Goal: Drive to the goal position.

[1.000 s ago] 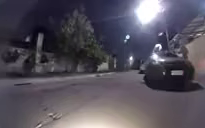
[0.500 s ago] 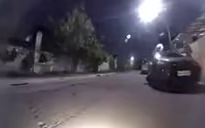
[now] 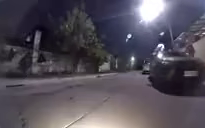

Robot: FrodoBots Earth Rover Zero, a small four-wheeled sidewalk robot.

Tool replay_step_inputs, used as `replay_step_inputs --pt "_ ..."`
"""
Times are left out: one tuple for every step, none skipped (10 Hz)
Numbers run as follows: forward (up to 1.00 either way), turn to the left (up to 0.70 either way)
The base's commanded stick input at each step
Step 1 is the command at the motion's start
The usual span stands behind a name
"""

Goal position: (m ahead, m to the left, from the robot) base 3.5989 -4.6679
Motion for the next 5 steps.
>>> replay_step_inputs --pt "0.5 -0.5" --pt "0.5 -0.48" --pt "0.5 -0.26" --pt "0.5 -0.03" --pt "0.5 0.0"
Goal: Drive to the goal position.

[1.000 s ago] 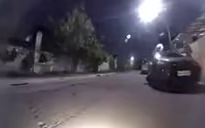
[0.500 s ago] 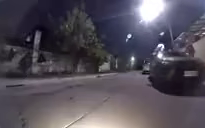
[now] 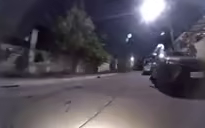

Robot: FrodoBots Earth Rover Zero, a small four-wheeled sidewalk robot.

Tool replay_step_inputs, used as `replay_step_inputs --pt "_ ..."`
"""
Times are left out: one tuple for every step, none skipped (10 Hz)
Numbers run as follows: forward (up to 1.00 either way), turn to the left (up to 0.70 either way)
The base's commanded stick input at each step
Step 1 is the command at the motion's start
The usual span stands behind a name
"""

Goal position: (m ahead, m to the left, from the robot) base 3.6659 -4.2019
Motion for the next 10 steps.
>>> replay_step_inputs --pt "0.5 0.0" --pt "0.5 0.0" --pt "0.5 0.0" --pt "0.5 0.0" --pt "0.5 0.0" --pt "0.5 0.0" --pt "0.5 -0.23" --pt "0.5 -0.47" --pt "0.5 -0.5" --pt "0.5 -0.5"
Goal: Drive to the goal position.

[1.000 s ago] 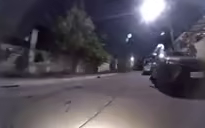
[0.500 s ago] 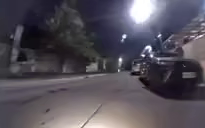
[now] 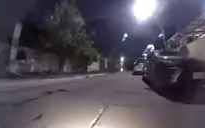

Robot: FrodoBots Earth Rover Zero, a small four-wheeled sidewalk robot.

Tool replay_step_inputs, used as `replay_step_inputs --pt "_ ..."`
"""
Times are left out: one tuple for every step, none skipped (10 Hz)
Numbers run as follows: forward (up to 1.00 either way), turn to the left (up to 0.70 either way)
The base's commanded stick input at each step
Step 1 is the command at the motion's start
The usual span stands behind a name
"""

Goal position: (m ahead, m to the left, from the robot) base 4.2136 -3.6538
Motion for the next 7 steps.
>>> replay_step_inputs --pt "0.5 -0.5" --pt "0.5 -0.5" --pt "0.5 -0.5" --pt "0.5 -0.5" --pt "0.5 0.0" --pt "0.5 0.0" --pt "0.5 -0.06"
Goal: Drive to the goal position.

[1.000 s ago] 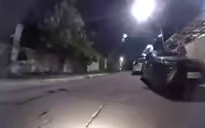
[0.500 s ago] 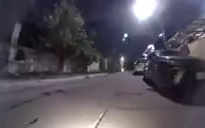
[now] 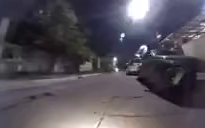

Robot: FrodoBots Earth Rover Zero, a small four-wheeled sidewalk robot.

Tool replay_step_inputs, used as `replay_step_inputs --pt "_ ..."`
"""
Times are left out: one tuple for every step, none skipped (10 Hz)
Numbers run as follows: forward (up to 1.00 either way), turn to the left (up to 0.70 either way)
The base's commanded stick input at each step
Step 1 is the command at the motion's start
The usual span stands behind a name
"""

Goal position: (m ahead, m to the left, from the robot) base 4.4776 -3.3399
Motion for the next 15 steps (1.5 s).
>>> replay_step_inputs --pt "0.5 -0.16" --pt "0.5 -0.37" --pt "0.5 -0.5" --pt "0.5 -0.5" --pt "0.5 -0.5" --pt "0.5 -0.5" --pt "0.5 0.0" --pt "0.5 0.0" --pt "0.5 0.0" --pt "0.5 0.0" --pt "0.5 0.0" --pt "0.5 0.0" --pt "0.5 0.0" --pt "0.5 0.0" --pt "0.5 0.0"
